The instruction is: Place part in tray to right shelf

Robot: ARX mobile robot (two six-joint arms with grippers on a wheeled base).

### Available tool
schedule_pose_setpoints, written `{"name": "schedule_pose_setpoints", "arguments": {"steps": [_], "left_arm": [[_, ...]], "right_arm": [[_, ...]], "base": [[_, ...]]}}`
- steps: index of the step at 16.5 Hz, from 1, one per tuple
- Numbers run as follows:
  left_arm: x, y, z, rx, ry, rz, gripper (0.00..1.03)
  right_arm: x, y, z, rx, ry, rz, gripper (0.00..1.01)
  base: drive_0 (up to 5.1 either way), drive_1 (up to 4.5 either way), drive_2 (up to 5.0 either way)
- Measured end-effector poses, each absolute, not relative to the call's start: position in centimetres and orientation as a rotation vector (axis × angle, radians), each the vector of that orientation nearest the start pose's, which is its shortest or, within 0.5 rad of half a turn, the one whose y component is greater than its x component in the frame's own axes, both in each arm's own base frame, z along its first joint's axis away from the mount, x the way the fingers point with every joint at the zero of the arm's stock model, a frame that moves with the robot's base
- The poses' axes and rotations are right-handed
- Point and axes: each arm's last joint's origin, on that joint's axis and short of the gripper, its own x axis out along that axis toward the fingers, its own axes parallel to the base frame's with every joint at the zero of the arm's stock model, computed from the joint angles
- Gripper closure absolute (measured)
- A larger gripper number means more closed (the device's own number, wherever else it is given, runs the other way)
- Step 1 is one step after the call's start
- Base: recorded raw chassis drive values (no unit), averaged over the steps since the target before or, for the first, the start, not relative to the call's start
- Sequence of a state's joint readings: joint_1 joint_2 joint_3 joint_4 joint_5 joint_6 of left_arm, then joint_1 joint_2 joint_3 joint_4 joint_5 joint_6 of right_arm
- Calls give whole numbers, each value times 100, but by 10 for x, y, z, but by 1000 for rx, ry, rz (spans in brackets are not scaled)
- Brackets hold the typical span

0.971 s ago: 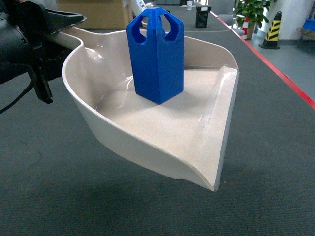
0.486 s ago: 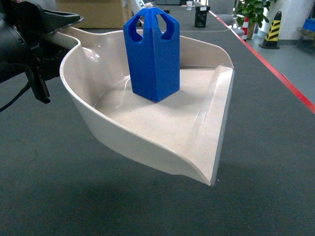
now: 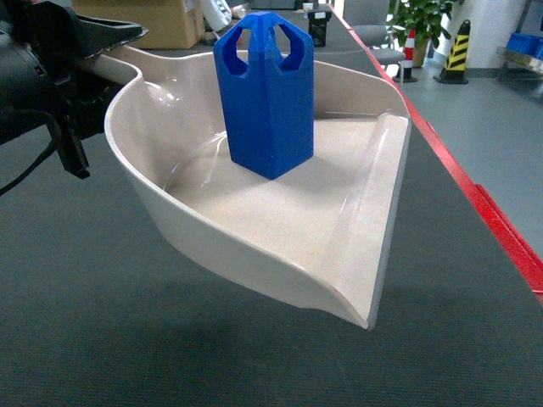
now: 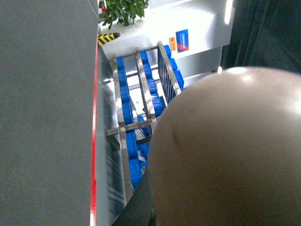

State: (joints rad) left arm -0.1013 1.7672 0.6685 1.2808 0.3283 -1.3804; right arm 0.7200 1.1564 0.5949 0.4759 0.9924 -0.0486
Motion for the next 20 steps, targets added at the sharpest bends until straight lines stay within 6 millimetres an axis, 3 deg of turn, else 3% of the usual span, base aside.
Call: {"name": "schedule_pose_setpoints", "arguments": {"steps": [20], "left_arm": [[327, -43, 189, -1332, 143, -488, 89]], "right_arm": [[194, 138, 258, -113, 63, -271, 3]], "base": [[499, -267, -216]]}}
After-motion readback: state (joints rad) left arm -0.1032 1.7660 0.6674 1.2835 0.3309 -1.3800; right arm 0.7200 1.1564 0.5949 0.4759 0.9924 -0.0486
